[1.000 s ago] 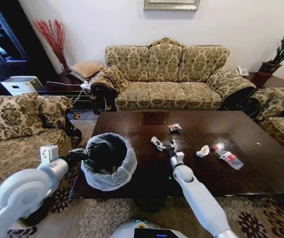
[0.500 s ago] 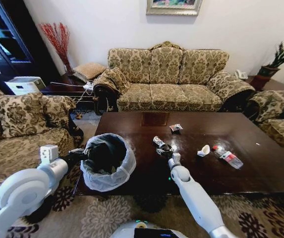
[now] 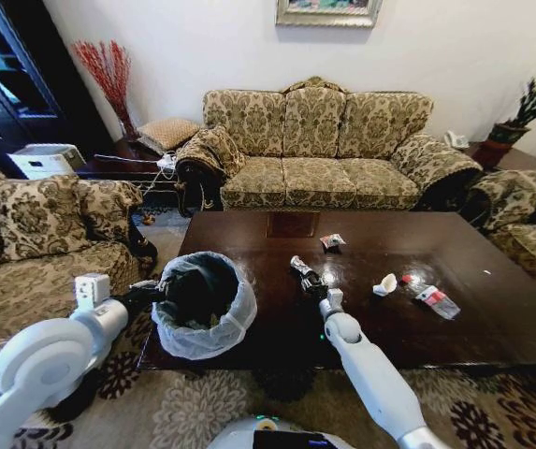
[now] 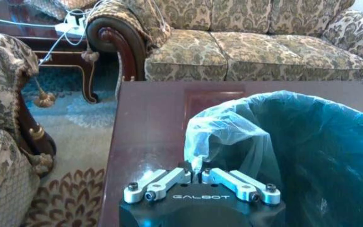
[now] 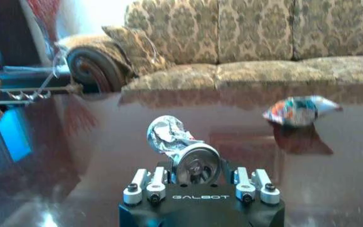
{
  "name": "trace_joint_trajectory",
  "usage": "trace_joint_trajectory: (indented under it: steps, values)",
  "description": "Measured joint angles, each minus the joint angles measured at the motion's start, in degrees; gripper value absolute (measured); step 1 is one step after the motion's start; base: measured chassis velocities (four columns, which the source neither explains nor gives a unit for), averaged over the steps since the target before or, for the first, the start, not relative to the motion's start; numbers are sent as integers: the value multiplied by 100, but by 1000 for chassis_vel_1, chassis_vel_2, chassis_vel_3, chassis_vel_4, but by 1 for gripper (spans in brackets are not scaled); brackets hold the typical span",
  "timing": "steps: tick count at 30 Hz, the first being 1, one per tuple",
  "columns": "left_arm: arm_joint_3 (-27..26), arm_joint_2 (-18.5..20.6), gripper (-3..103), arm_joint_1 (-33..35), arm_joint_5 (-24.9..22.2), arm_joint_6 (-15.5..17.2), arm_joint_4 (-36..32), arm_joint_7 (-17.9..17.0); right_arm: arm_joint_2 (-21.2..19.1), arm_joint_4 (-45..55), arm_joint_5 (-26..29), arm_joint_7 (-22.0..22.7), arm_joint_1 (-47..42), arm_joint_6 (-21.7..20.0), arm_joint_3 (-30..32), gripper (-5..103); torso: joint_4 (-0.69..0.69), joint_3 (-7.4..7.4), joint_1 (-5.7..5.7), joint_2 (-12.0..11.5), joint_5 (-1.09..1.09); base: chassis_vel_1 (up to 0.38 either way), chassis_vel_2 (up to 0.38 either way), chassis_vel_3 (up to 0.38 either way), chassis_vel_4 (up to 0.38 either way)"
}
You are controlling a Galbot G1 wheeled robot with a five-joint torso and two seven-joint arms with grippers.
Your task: Move to the front of the table and place the trash on the table into the trash bin.
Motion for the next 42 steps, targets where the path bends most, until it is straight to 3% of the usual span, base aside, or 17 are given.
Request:
trace_joint_trajectory:
  steps: [4, 7, 8, 10, 16, 19, 26, 32, 35, 37, 41, 42]
  values:
    - [-25, 47, 3, 9, -4, -2, 36, 1, -70, 489, 39, -63, -144, 256, 12, 44, 0, 0, 0, 0, -1, 0, 0, 0, 0]
    - [-31, 177, 3, -2, -72, -17, 196, -19, -264, 1594, 53, -346, -342, 804, -28, 44, 0, 0, 0, 0, -1, 0, 0, 0, 0]
    - [-31, 177, 3, -2, -72, -17, 196, -19, -264, 1594, 53, -346, -342, 804, -28, 44, 0, 0, 0, 0, -1, 0, 0, 0, 0]
    - [-32, 282, 3, -42, -130, -41, 313, -40, -431, 2526, 193, -526, -411, 916, -157, 44, 0, 0, 0, 0, -1, 0, 0, 0, 0]
    - [-32, 353, 3, -72, -180, -65, 387, -59, -723, 4019, 467, -836, -526, 781, -622, 44, 0, -1, 0, 1, -2, 0, 0, 0, 0]
    - [-33, 318, 3, -53, -181, -65, 298, -63, -861, 4570, 490, -906, -608, 596, -1201, 44, 0, -1, -1, 1, -1, 0, 0, 0, 0]
    - [-72, 282, 3, -13, -177, -56, 124, -64, -867, 4440, 28, -1000, -656, 554, -1993, 44, 0, 0, 0, 0, -1, 0, 0, 0, 0]
    - [-113, 232, 3, 22, -160, -45, 101, -67, -873, 4332, -148, -1133, -723, 652, -2111, 41, 0, -1, -1, 0, 0, 0, 0, 0, 0]
    - [-105, 227, 3, 7, -157, -42, 103, -67, -864, 4296, -180, -1158, -731, 669, -2100, 56, 0, 0, 0, 0, -1, 0, 0, 0, 0]
    - [-104, 228, 3, 4, -156, -42, 105, -67, -863, 4287, -189, -1165, -731, 678, -2091, 56, 0, 0, 0, 0, -1, 0, 0, 0, 0]
    - [-105, 229, 3, 4, -155, -42, 112, -67, -852, 4275, -195, -1180, -761, 739, -2045, 78, 0, 0, 0, 0, -1, 0, 0, 0, 0]
    - [-105, 229, 3, 4, -155, -42, 112, -67, -852, 4275, -195, -1180, -761, 739, -2045, 78, 0, 0, 0, 0, -1, 0, 0, 0, 0]
